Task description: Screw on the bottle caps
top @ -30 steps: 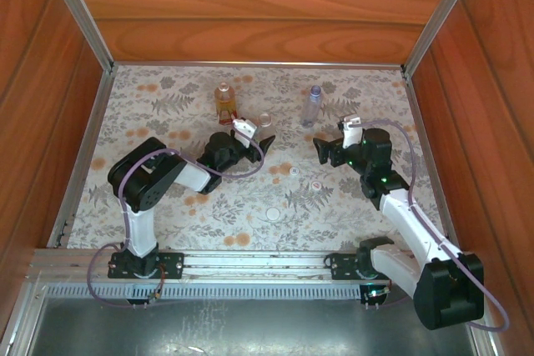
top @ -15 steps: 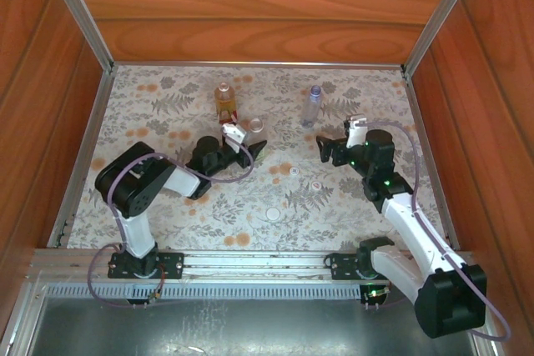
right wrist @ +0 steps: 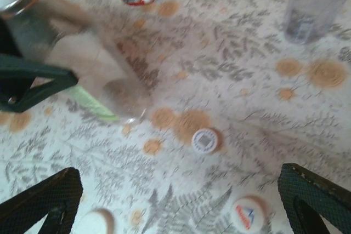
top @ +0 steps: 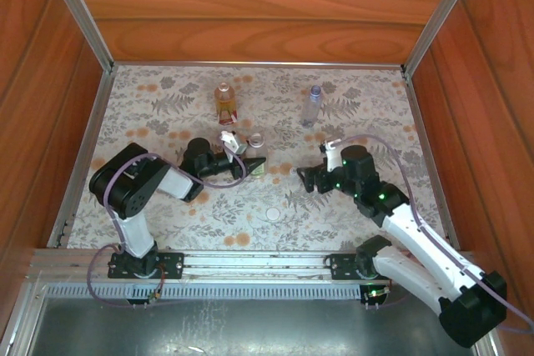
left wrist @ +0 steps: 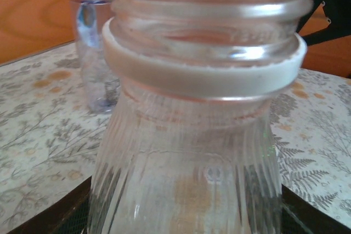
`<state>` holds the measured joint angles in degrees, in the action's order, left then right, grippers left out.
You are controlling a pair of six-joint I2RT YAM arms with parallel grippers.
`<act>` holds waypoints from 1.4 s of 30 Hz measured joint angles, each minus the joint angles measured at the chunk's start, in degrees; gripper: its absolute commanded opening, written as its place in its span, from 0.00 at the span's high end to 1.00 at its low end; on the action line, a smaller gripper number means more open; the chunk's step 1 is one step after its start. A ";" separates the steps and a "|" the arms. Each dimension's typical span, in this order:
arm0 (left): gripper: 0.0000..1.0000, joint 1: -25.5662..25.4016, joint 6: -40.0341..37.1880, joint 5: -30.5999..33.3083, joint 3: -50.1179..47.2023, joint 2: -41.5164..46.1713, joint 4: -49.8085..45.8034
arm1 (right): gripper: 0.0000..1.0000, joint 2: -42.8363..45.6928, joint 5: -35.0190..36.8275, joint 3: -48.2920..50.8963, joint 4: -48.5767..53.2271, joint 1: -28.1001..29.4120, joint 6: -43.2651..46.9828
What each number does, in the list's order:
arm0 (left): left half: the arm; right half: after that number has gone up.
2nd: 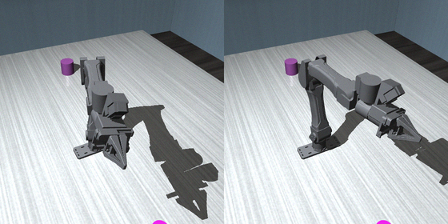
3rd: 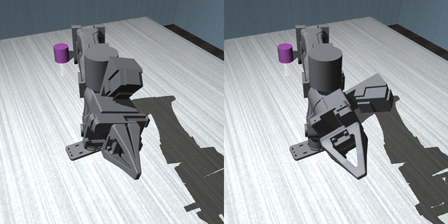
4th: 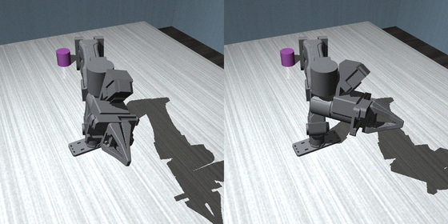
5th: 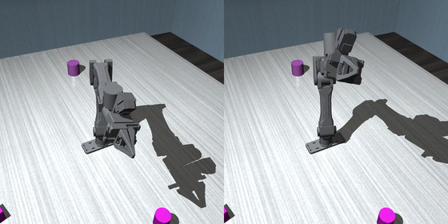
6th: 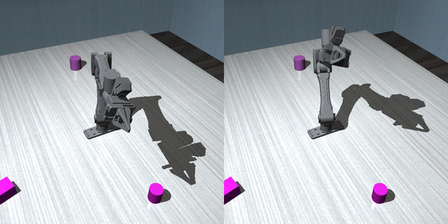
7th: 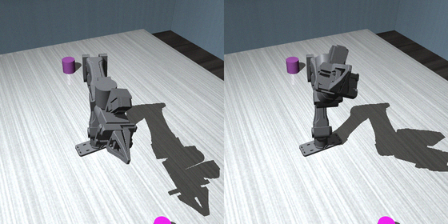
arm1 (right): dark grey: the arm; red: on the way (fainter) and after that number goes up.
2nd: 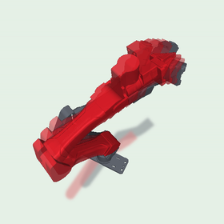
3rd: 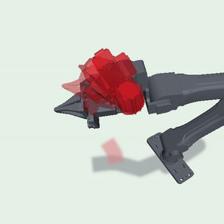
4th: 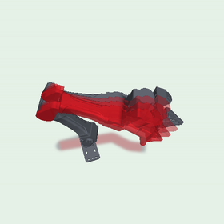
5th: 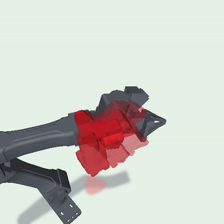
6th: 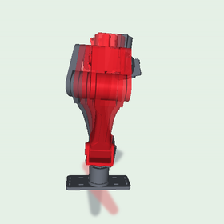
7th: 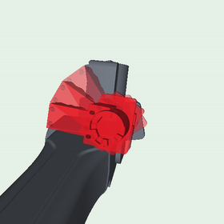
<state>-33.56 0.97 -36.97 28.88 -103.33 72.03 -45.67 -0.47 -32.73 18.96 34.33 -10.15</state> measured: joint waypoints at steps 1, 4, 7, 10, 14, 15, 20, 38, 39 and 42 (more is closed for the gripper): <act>0.42 0.20 -0.66 -1.29 0.20 -0.33 0.24 | 0.03 0.59 1.51 0.00 1.40 2.62 -1.03; 0.42 0.57 -1.44 -3.21 0.44 -0.72 0.42 | 0.03 0.70 6.21 0.00 4.42 9.14 -3.61; 0.42 0.90 -2.10 -4.52 0.52 -1.11 0.90 | 0.06 -0.90 11.87 0.00 6.56 17.03 -6.91; 0.42 0.96 -2.49 -5.62 0.76 -1.70 1.49 | 0.08 -4.74 16.74 -0.17 8.07 24.52 -10.25; 0.42 0.98 -2.43 -7.02 1.62 -2.60 1.84 | 0.15 -13.25 20.90 -2.12 8.85 32.39 -14.69; 0.42 0.98 -2.40 -7.28 1.81 -2.78 1.86 | 0.17 -15.02 21.29 -2.40 8.68 33.55 -15.41; 0.42 1.01 -2.16 -7.87 1.99 -2.95 1.88 | 0.23 -23.67 22.62 -2.99 5.20 37.09 -19.61; 0.42 1.01 -1.99 -7.80 1.99 -3.13 2.16 | 0.42 -37.38 22.64 -7.28 -1.05 37.40 -21.03; 0.42 1.01 -1.99 -7.80 1.99 -3.13 2.16 | 0.43 -38.07 22.49 -7.54 -1.14 37.40 -21.07; 0.42 1.01 -1.99 -7.78 1.99 -3.13 2.16 | 0.43 -39.52 22.43 -7.96 -1.42 37.40 -21.31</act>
<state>-32.56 -1.02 -44.75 30.87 -106.45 74.19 -85.19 21.96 -40.69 17.54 71.72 -31.46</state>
